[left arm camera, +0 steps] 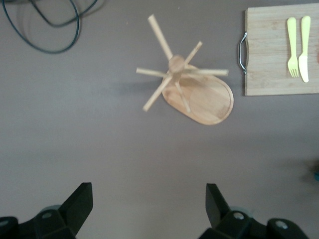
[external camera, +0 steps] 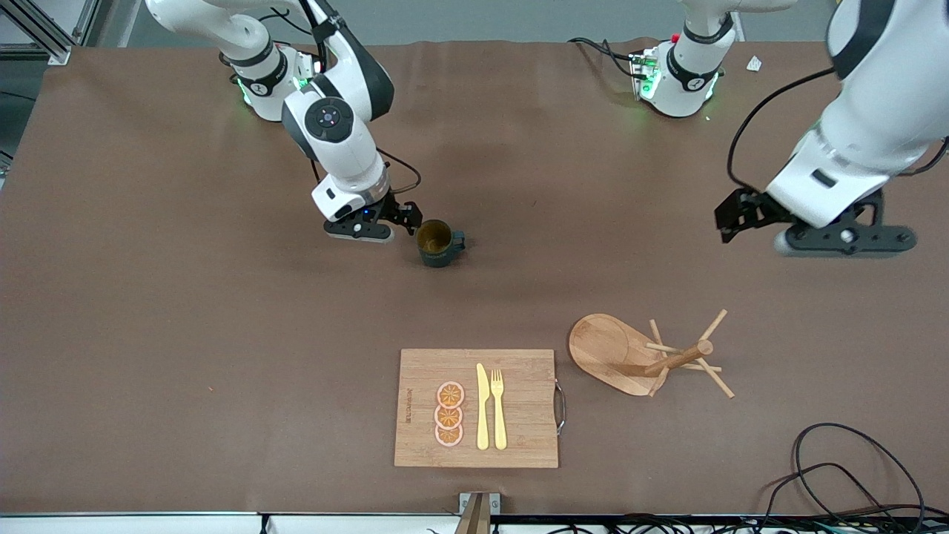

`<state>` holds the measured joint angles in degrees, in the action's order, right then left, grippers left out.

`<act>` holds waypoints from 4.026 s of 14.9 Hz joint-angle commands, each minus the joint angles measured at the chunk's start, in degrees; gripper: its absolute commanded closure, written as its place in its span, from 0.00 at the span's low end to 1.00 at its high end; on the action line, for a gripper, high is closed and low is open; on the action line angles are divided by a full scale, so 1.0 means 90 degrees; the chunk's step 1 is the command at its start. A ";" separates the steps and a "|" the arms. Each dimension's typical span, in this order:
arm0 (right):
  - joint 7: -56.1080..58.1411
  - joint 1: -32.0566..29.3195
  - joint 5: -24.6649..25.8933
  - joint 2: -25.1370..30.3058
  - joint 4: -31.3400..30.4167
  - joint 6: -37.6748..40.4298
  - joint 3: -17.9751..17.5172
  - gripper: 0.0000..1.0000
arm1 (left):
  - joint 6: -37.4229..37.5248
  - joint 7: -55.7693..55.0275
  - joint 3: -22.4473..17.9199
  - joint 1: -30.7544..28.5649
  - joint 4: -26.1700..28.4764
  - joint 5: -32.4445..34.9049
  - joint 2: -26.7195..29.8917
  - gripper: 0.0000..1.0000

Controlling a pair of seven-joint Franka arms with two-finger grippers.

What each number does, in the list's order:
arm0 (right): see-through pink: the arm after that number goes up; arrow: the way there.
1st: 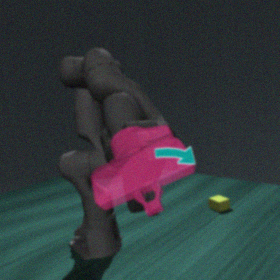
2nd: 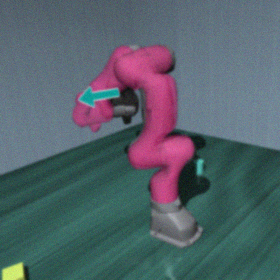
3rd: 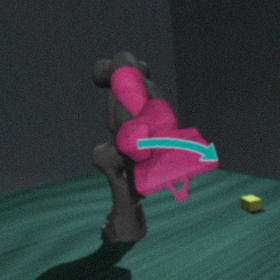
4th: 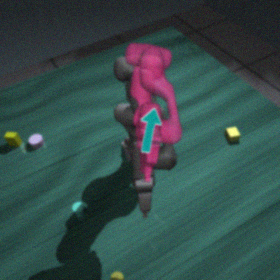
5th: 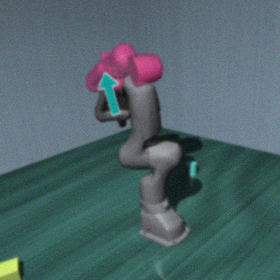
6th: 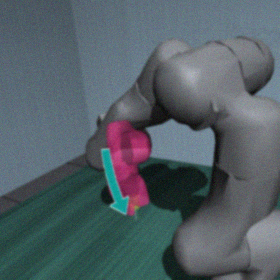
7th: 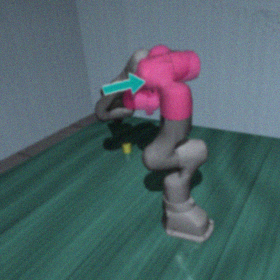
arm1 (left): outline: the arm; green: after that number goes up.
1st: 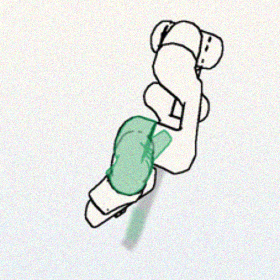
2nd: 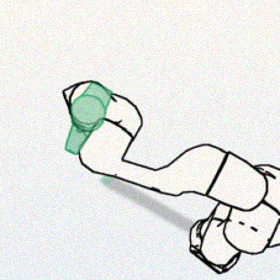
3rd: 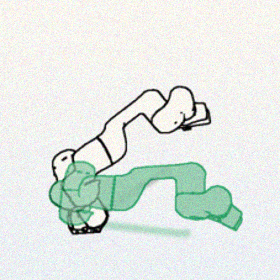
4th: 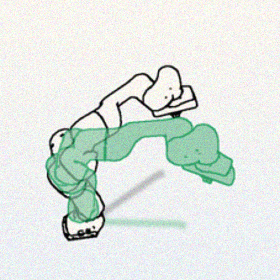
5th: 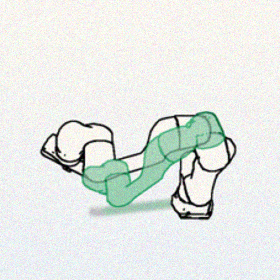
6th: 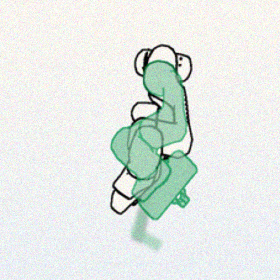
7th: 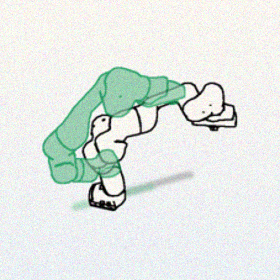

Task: Transfer cup from left to right arm and place
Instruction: 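Lower the right gripper onto the mug while the left gripper withdraws, then close the right gripper on the teal mug's rim, then carry the teal mug sideways with the right gripper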

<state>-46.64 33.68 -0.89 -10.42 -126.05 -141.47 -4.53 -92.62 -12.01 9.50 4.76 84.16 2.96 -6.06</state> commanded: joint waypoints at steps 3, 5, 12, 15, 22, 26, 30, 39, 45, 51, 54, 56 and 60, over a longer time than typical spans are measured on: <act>-0.0374 0.0252 0.0079 0.0172 -0.0243 -0.0287 0.0074 0.00 | -0.0012 0.0874 -0.0615 -0.0060 0.0922 -0.0310 0.0839 0.00; -0.0413 0.0290 0.0089 0.0007 -0.0233 -0.0403 0.0084 0.00 | -0.0108 0.1196 -0.0800 -0.0060 0.1194 -0.0319 0.1092 0.00; -0.1807 0.0642 0.1180 -0.0658 -0.0077 -0.0775 0.0123 0.02 | -0.0363 0.1170 -0.0889 -0.0031 0.1343 -0.0281 0.1173 0.00; -0.1956 0.0623 0.1281 -0.0746 0.0021 -0.0765 0.0123 0.03 | -0.0363 0.1159 -0.0840 -0.0031 0.1168 -0.0310 0.1026 0.00; -0.2161 0.0593 0.1271 -0.0834 0.0245 -0.0667 0.0123 0.35 | -0.0111 0.1276 -0.0811 -0.0031 0.0737 -0.0300 0.0957 0.00; -0.2336 0.0613 0.1271 -0.0844 0.0255 -0.0667 0.0113 0.69 | 0.0154 0.1179 -0.0547 -0.0050 0.0776 -0.0290 0.1005 0.00; -0.2736 0.0662 0.1271 -0.1029 0.0421 -0.0658 0.0113 1.00 | 0.0524 0.1101 -0.0606 -0.0080 0.0659 -0.0232 0.1502 0.00; -0.1143 0.0116 0.1232 -0.0679 0.0948 0.0783 0.0074 1.00 | 0.1392 0.0836 -0.0518 -0.0021 0.0190 -0.0329 0.1386 0.00; 0.3321 -0.0675 0.1066 0.0063 0.0735 0.1451 0.0113 1.00 | 0.1073 0.0846 -0.0547 -0.0011 0.0151 -0.0329 0.1133 0.00; 0.8663 -0.1632 0.1114 0.0210 0.0539 0.1461 0.0123 1.00 | 0.0956 0.0730 -0.0537 0.0154 0.0151 -0.0319 0.0762 0.00; 1.0344 -0.1993 0.1134 0.0191 0.0480 0.1413 0.0123 1.00 | 0.0955 0.0837 -0.0547 0.0096 0.0141 -0.0320 0.0791 0.00; 1.0922 -0.2053 0.1241 0.0220 0.0393 0.1189 0.0123 1.00 | 0.1004 0.0837 -0.0537 0.0096 0.0180 -0.0300 0.0839 0.00; 1.2986 -0.2772 0.1359 0.0630 0.0022 0.0711 0.0113 1.00 | 0.0955 0.0807 -0.0537 0.0154 0.0151 -0.0310 0.0762 0.00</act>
<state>59.49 14.03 10.25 -9.26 -121.72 -132.74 -2.58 -84.12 -4.66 4.70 5.84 86.14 0.82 0.93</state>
